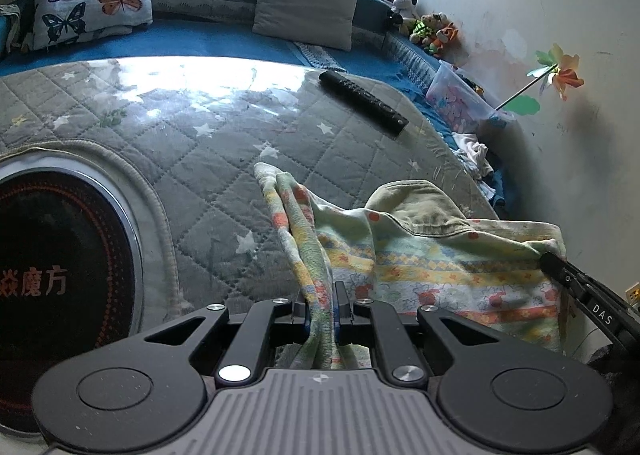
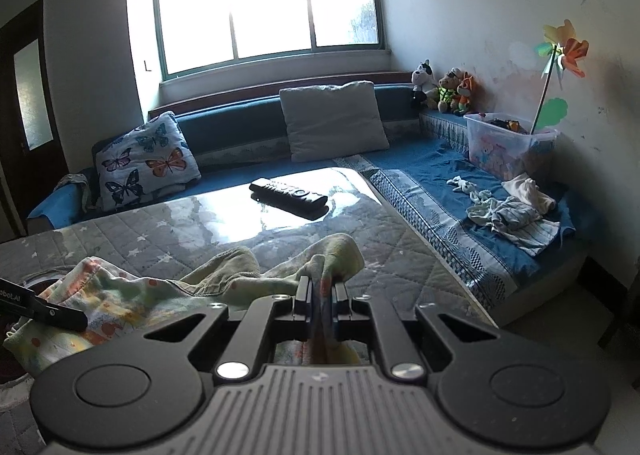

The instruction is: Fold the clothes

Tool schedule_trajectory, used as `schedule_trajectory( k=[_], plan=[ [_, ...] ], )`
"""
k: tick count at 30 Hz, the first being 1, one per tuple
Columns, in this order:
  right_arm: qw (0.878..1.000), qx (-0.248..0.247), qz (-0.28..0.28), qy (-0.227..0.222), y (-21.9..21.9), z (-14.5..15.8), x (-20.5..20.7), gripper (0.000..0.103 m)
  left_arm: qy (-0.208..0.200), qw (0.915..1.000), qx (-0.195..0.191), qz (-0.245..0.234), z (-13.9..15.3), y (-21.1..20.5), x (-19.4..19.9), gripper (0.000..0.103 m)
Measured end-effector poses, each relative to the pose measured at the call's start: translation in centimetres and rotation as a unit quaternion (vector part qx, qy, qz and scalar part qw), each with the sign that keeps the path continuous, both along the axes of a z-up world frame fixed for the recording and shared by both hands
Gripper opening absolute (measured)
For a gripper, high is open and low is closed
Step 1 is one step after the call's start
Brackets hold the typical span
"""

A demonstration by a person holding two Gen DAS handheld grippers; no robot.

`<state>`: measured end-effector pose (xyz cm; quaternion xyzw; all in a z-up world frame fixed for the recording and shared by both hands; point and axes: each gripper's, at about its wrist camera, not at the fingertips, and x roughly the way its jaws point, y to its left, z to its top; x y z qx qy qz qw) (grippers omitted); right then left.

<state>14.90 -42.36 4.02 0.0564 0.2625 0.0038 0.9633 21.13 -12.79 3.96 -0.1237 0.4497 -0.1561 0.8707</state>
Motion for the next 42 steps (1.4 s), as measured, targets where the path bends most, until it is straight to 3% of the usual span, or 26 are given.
schedule_trajectory(
  k=[22,33,37,42],
  plan=[
    [0.999,-0.003,0.009,0.044,0.8,-2.5,0.3,0.009,0.031,0.9995,0.009,0.007,-2.5,1.8,-0.3,0.011],
    [0.998,0.001,0.01,0.054,0.8,-3.3,-0.1,0.017,0.034,0.9992,0.015,0.014,-2.8,2.9,-0.9,0.011],
    [0.999,0.0,0.011,0.052,0.8,-3.0,-0.4,0.017,0.033,0.9992,0.016,0.017,-2.8,3.1,-1.0,0.016],
    [0.999,0.001,0.02,0.049,1.3,-2.7,-0.8,0.03,0.029,0.999,0.024,0.022,-2.6,3.2,-1.1,0.02]
  ],
)
